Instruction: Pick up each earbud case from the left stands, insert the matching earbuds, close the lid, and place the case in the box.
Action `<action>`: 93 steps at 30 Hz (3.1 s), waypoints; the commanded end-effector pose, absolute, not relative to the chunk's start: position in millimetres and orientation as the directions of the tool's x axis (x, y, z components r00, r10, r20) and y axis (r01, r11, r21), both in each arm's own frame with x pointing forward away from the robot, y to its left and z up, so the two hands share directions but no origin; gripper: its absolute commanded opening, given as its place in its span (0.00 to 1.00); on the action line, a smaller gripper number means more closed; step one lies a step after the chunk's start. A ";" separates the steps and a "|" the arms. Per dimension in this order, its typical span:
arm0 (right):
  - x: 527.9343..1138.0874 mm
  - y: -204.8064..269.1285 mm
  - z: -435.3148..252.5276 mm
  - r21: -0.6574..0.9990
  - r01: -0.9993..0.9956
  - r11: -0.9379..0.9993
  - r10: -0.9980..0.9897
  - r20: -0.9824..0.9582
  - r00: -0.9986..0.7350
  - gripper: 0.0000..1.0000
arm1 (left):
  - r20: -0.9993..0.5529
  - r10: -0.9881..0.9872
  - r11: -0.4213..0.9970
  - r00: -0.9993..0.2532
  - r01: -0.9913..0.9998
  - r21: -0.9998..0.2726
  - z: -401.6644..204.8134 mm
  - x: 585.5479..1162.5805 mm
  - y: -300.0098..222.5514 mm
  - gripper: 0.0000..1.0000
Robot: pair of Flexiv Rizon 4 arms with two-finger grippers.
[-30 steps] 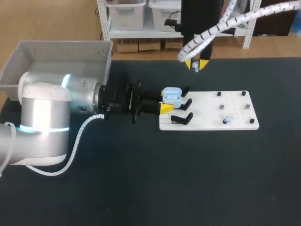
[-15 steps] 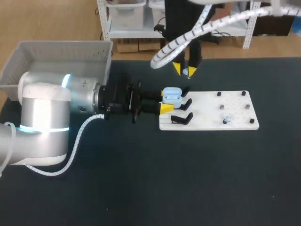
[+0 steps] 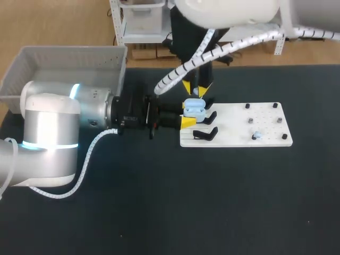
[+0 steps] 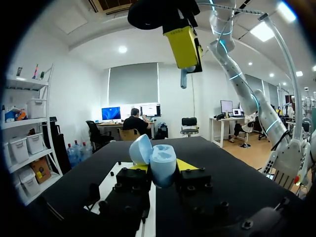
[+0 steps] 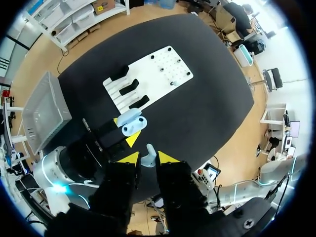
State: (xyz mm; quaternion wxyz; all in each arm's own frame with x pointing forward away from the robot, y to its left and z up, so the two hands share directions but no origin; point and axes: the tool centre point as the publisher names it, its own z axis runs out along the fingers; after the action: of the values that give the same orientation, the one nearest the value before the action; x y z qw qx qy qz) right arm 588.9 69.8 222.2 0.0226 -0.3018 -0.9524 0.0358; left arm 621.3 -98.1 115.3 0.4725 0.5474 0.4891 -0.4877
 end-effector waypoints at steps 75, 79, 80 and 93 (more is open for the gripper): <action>610.9 68.4 163.6 -0.104 0.567 0.817 0.575 0.072 -0.815 0.00 | -0.996 0.070 -0.069 0.050 0.997 0.045 114.2 619.7 -97.9 0.00; 611.0 68.1 162.9 -0.106 0.569 0.815 0.577 0.073 -0.813 0.00 | -0.996 0.070 -0.069 0.050 0.997 0.045 114.2 619.7 -97.9 0.00; 611.0 68.0 162.9 -0.107 0.569 0.815 0.578 0.073 -0.813 0.00 | -0.996 0.070 -0.069 0.050 0.997 0.045 114.2 619.7 -97.9 0.00; 612.0 63.6 158.3 -0.112 0.580 0.807 0.588 0.060 -0.807 0.00 | -0.996 0.070 -0.069 0.050 0.997 0.045 114.2 619.7 -97.9 0.00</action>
State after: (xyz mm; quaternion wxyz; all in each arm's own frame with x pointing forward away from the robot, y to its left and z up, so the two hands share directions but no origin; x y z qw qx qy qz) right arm 613.2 64.5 159.5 0.0477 -0.3066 -0.9496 0.0448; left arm 621.2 -98.2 115.3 0.4725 0.5474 0.4891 -0.4877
